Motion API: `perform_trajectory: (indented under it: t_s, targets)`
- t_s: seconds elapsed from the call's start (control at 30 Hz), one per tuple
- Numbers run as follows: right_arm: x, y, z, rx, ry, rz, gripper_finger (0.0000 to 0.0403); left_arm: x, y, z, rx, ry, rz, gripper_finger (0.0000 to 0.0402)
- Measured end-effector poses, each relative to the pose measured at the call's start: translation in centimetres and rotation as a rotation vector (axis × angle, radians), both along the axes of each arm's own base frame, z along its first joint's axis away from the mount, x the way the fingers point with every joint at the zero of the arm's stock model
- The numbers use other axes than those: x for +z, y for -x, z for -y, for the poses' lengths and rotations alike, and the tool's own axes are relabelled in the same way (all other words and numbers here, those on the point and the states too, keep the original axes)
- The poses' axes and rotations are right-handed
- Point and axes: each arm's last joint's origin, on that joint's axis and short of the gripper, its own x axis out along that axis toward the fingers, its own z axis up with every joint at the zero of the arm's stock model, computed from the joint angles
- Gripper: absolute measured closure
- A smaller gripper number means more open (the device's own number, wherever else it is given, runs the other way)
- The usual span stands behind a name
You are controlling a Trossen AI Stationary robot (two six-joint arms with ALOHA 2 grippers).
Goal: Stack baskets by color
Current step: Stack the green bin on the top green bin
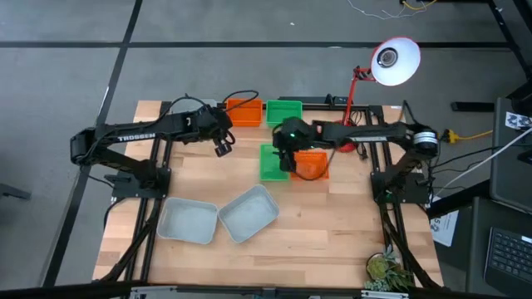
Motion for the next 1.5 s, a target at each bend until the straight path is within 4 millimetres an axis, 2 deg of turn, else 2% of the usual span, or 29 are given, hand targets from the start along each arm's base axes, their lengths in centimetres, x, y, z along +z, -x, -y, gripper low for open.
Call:
perform_trajectory:
  t_s: [0.23, 0.5, 0.8, 1.17, 1.5]
  targets:
    - [-2.0, -3.4, 0.5, 0.362, 0.145, -0.163, 0.0219, -0.1, 0.5, -1.0, 0.043, 0.003, -0.008, 0.036]
    - [-3.5, -6.7, 1.2, 0.578, 0.318, -0.216, 0.0219, -0.1, 0.5, -1.1, 0.048, 0.003, -0.008, 0.036]
    - [-4.0, -6.8, 1.2, 0.761, 0.439, -0.269, 0.0219, -0.1, 0.5, -1.2, 0.049, 0.002, -0.007, 0.036]
    - [-4.1, -6.8, 1.1, 0.82, 0.461, -0.258, 0.0219, -0.1, 0.5, -1.2, 0.052, 0.004, -0.004, 0.036]
    - [-7.4, -7.9, 1.1, 0.849, 0.464, -0.305, 0.0219, -0.1, 0.5, -1.2, 0.056, 0.009, 0.0, 0.036]
